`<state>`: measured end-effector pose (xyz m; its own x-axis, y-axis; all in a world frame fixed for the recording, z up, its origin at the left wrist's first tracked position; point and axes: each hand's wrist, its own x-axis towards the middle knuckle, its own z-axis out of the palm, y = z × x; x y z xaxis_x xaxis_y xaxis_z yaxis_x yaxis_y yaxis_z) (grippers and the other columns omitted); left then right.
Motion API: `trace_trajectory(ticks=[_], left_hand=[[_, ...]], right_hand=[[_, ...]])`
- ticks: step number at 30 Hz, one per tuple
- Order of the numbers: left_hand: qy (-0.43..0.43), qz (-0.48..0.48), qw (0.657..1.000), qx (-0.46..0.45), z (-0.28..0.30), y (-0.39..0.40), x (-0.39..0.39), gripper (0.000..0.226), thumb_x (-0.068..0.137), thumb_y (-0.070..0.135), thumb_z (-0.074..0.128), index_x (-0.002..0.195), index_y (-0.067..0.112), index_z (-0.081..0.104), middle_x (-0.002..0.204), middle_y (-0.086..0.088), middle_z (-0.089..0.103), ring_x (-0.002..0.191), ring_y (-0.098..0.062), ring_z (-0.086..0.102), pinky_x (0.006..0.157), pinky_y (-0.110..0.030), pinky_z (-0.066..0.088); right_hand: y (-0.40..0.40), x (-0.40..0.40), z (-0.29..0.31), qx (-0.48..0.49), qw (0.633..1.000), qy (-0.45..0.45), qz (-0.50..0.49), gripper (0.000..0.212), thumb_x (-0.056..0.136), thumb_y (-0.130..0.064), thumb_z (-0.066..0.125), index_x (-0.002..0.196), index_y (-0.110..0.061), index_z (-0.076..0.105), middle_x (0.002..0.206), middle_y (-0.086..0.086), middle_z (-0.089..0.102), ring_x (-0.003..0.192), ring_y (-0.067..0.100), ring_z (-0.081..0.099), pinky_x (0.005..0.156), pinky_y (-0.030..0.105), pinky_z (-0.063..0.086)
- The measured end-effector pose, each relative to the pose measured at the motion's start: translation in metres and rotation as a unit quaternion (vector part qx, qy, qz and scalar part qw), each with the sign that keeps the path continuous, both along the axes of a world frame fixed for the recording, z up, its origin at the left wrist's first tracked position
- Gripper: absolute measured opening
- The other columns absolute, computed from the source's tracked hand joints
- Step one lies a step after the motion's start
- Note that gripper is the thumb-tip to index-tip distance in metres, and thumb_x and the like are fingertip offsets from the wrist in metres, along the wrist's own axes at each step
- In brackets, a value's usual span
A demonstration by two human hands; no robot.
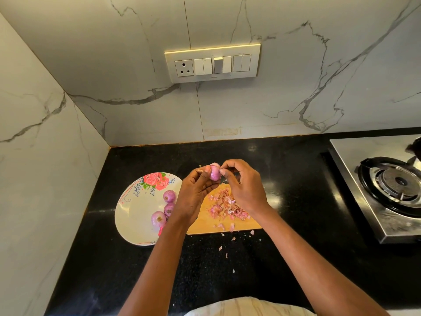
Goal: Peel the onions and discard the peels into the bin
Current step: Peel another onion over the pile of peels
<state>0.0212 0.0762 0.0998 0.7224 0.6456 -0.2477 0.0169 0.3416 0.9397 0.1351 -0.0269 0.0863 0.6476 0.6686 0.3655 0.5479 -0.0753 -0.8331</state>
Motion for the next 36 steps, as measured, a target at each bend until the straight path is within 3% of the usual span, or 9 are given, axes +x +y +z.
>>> trace_trajectory(ticks=[4, 9, 12, 15, 19, 27, 30, 36], left_hand=[[-0.014, 0.01, 1.0, -0.02, -0.003, -0.002, 0.0, 0.026, 0.101, 0.027, 0.055, 0.121, 0.013, 0.064, 0.119, -0.014, 0.071, 0.106, -0.023, 0.071, 0.087, -0.026, 0.058], [-0.006, 0.02, 0.999, -0.026, -0.006, 0.002, -0.002, 0.025, 0.103, 0.026, 0.054, 0.123, 0.015, 0.063, 0.123, -0.017, 0.069, 0.111, -0.027, 0.07, 0.092, -0.03, 0.058], [-0.007, 0.025, 0.999, -0.025, -0.005, 0.002, -0.003, 0.028, 0.098, 0.03, 0.058, 0.122, 0.017, 0.063, 0.125, -0.015, 0.069, 0.114, -0.027, 0.068, 0.092, -0.029, 0.057], [-0.014, 0.02, 1.0, 0.001, -0.003, 0.002, -0.005, 0.043, 0.088, 0.038, 0.062, 0.126, 0.018, 0.062, 0.126, -0.012, 0.068, 0.115, -0.025, 0.068, 0.092, -0.03, 0.056], [-0.011, 0.006, 0.999, 0.035, -0.005, 0.003, -0.006, 0.043, 0.091, 0.037, 0.062, 0.129, 0.017, 0.061, 0.126, -0.008, 0.069, 0.115, -0.023, 0.068, 0.095, -0.033, 0.056], [0.007, -0.024, 0.999, 0.044, -0.007, 0.01, -0.01, 0.043, 0.091, 0.037, 0.059, 0.128, 0.016, 0.063, 0.123, -0.006, 0.07, 0.112, -0.022, 0.07, 0.093, -0.03, 0.057], [0.018, -0.024, 0.996, 0.081, -0.009, 0.012, -0.01, 0.043, 0.09, 0.038, 0.061, 0.127, 0.016, 0.063, 0.121, -0.003, 0.071, 0.112, -0.021, 0.069, 0.091, -0.028, 0.057], [0.029, -0.013, 0.988, 0.148, -0.014, 0.013, -0.011, 0.037, 0.095, 0.031, 0.064, 0.127, 0.014, 0.062, 0.121, 0.001, 0.07, 0.112, -0.016, 0.068, 0.093, -0.031, 0.058]], right_hand=[[0.0, -0.002, 0.0, -0.004, 0.998, 0.059, -0.012, 0.01, 0.102, -0.017, 0.059, 0.111, -0.014, 0.064, 0.1, -0.006, 0.067, 0.092, -0.002, 0.064, 0.08, 0.011, 0.051], [-0.002, 0.005, 0.001, -0.019, 0.991, 0.131, -0.01, 0.015, 0.107, -0.022, 0.05, 0.112, -0.017, 0.064, 0.095, -0.008, 0.073, 0.085, 0.004, 0.07, 0.075, 0.018, 0.056], [-0.005, 0.008, -0.002, -0.062, 0.993, 0.103, -0.001, 0.017, 0.102, -0.032, 0.059, 0.11, -0.02, 0.069, 0.098, -0.014, 0.07, 0.092, -0.002, 0.067, 0.078, 0.012, 0.051], [-0.005, 0.006, 0.002, -0.041, 0.994, 0.103, 0.021, 0.019, 0.096, -0.028, 0.07, 0.114, -0.021, 0.071, 0.104, -0.017, 0.07, 0.099, -0.006, 0.065, 0.082, 0.009, 0.05], [-0.003, 0.002, 0.003, -0.018, 0.998, 0.054, 0.029, 0.028, 0.094, -0.025, 0.072, 0.12, -0.017, 0.074, 0.112, -0.007, 0.075, 0.103, -0.001, 0.067, 0.084, 0.012, 0.053], [-0.005, 0.007, 0.002, -0.022, 0.999, -0.024, 0.028, 0.021, 0.093, -0.021, 0.073, 0.112, -0.015, 0.078, 0.1, -0.005, 0.077, 0.093, -0.001, 0.068, 0.077, 0.009, 0.05], [-0.005, 0.007, 0.001, -0.027, 0.998, -0.039, 0.034, 0.019, 0.093, -0.018, 0.073, 0.11, -0.013, 0.078, 0.097, -0.003, 0.077, 0.09, 0.005, 0.07, 0.076, 0.01, 0.053], [-0.001, 0.001, 0.0, -0.013, 0.999, -0.04, 0.01, 0.013, 0.091, -0.016, 0.076, 0.102, -0.011, 0.078, 0.089, -0.004, 0.076, 0.081, 0.001, 0.069, 0.073, 0.01, 0.053]])
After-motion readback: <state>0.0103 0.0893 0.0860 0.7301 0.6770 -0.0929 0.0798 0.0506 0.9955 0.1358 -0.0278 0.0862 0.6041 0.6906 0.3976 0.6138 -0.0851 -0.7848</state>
